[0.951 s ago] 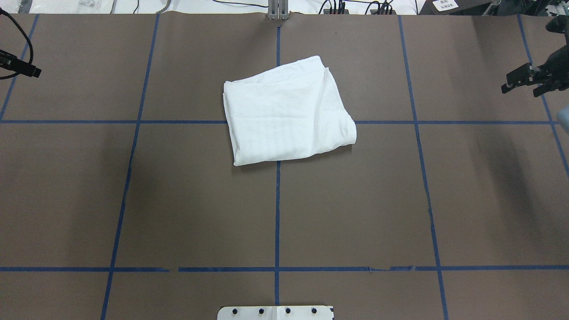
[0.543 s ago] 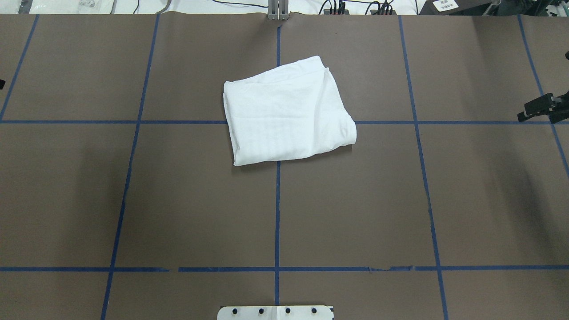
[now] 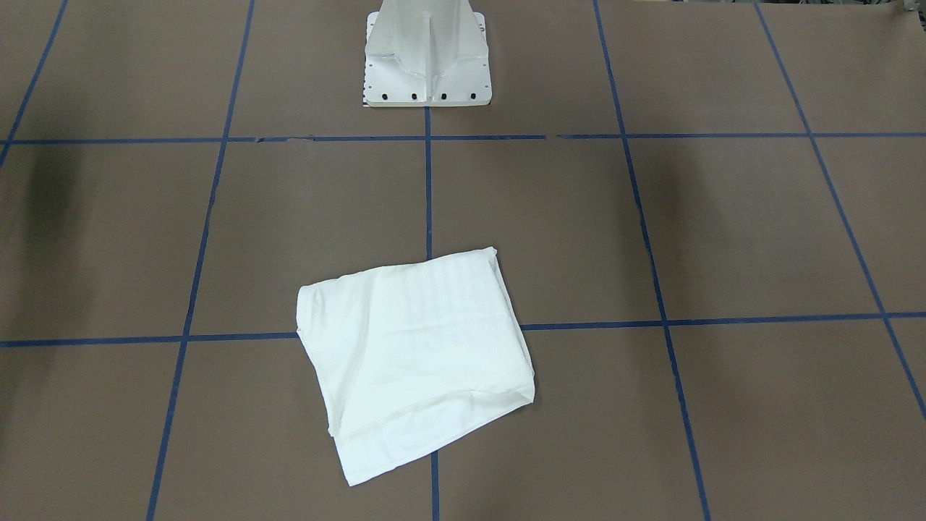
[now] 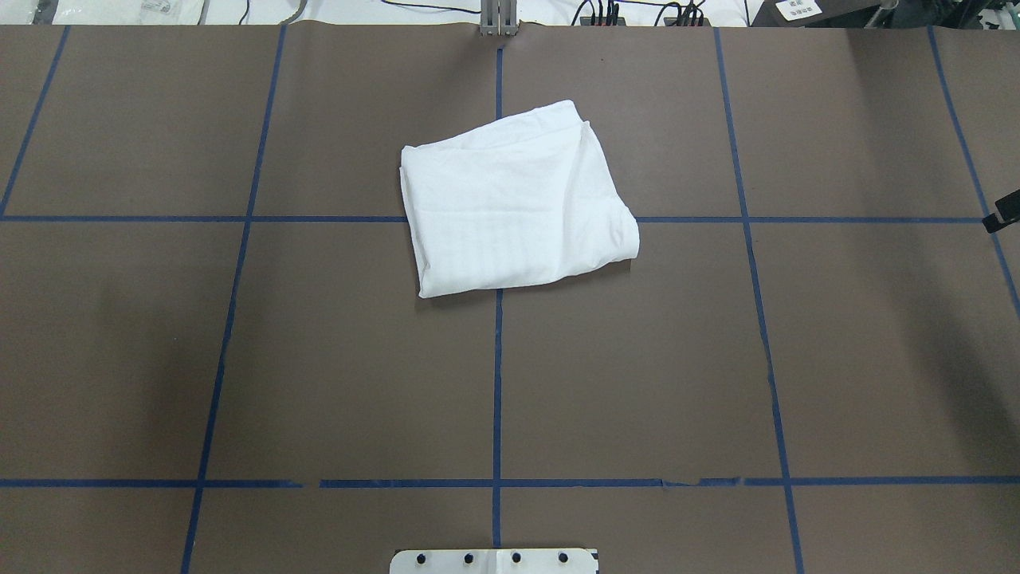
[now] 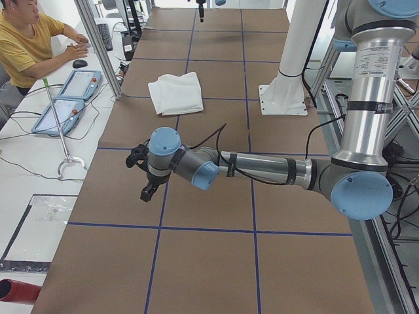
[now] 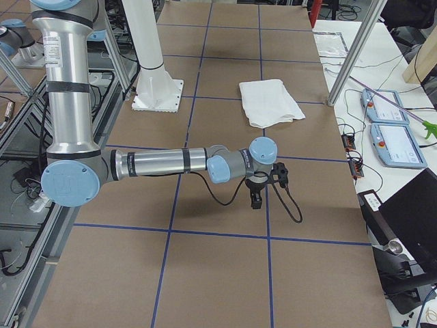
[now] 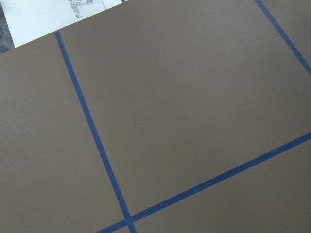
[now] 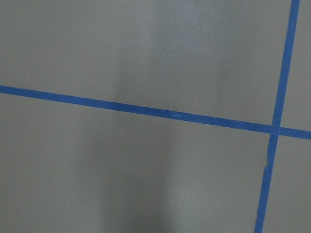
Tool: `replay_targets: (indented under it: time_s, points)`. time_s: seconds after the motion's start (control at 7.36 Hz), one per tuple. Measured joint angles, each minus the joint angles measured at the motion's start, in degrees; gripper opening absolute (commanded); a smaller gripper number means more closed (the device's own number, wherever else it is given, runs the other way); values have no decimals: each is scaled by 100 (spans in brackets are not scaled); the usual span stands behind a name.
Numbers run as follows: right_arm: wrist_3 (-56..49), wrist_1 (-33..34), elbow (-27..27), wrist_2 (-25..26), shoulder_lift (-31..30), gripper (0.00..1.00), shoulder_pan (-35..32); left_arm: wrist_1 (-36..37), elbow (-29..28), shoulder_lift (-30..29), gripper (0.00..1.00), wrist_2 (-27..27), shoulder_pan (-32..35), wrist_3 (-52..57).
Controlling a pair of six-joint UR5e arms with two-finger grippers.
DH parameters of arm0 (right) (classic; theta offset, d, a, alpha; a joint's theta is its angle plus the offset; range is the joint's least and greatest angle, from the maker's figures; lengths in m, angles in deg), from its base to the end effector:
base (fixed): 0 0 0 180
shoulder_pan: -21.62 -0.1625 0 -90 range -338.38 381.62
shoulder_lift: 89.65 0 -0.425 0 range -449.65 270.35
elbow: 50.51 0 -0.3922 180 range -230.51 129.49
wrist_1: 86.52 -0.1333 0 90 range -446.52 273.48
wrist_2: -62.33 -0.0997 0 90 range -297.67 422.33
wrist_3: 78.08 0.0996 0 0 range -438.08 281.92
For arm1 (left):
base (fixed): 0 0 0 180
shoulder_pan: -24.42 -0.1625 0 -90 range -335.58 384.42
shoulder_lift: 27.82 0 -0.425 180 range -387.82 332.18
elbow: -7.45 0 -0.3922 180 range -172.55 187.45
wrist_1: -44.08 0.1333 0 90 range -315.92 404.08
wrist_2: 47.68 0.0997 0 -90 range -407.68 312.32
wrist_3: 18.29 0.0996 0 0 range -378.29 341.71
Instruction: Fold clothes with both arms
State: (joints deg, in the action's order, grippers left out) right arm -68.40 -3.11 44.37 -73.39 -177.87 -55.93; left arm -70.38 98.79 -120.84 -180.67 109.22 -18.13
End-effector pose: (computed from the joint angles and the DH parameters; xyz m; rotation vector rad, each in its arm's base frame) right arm -0.0507 -0.5170 0.5866 0.0623 -0.8219 -0.1378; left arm -0.0165 -0.5396 0.5729 0.4471 0.7559 0.2761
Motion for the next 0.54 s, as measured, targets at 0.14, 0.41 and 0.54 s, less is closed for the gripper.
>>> replay_targets:
  time_s: [0.14, 0.41, 0.54]
  points:
    - [-419, 651, 295, 21, 62, 100, -186, 30, 24, 39, 99, 1, 16, 4]
    - [-1179, 1231, 582, 126, -32, 100, -457, 11, 36, 53, 99, 0, 19, -9]
    - [-1277, 1278, 606, 181, -73, 100, -487, -30, 46, 53, 99, 13, 16, -24]
